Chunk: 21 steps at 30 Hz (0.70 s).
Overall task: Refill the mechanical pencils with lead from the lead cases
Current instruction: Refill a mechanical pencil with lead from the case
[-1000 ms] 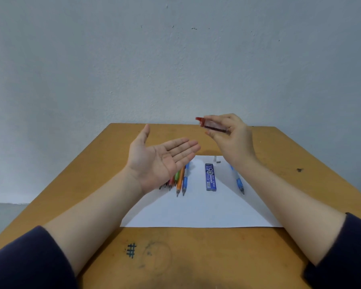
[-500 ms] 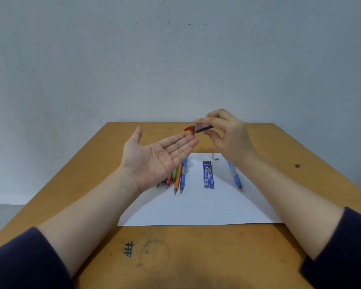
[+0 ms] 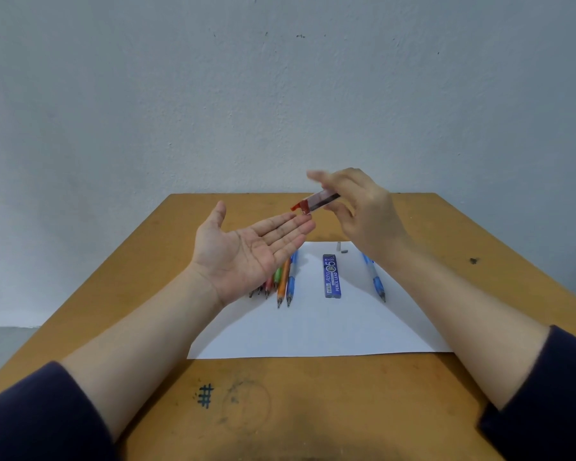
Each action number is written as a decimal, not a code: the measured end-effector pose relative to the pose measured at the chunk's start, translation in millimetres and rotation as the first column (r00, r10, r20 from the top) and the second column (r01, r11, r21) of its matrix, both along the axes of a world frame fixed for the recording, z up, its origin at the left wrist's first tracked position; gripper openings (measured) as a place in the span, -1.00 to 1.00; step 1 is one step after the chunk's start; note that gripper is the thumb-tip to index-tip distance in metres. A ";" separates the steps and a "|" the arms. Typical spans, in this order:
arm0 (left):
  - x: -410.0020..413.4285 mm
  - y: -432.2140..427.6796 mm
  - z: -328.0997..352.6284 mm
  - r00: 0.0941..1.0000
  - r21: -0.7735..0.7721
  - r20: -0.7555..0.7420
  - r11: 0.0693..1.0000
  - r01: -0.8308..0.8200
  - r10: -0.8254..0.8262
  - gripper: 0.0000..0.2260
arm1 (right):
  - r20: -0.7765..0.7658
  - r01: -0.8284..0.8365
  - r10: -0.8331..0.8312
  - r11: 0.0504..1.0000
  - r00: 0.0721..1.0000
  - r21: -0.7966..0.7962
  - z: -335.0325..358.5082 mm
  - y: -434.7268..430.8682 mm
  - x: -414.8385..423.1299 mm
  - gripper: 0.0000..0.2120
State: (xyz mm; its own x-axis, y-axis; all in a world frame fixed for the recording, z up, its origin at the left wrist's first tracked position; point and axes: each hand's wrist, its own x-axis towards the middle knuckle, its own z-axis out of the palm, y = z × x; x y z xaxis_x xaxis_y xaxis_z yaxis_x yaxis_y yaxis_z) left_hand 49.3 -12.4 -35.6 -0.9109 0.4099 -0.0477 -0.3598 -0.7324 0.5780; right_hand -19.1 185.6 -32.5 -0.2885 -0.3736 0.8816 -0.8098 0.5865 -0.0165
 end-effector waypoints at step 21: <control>-1.9 -2.1 -2.2 1.000 -0.017 -0.004 1.000 0.002 -0.002 -0.13 | -0.171 0.029 -0.024 0.999 0.985 0.028 -1.6 -1.4 -2.1 -0.71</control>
State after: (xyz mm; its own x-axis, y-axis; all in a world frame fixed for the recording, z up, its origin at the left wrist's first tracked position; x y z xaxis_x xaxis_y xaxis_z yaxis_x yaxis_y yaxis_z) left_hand 47.4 -14.5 -37.8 -0.9102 0.4109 -0.0515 -0.3592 -0.7217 0.5917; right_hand -21.2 184.2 -34.1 -0.1452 -0.3952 0.9071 -0.7833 0.6060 0.1387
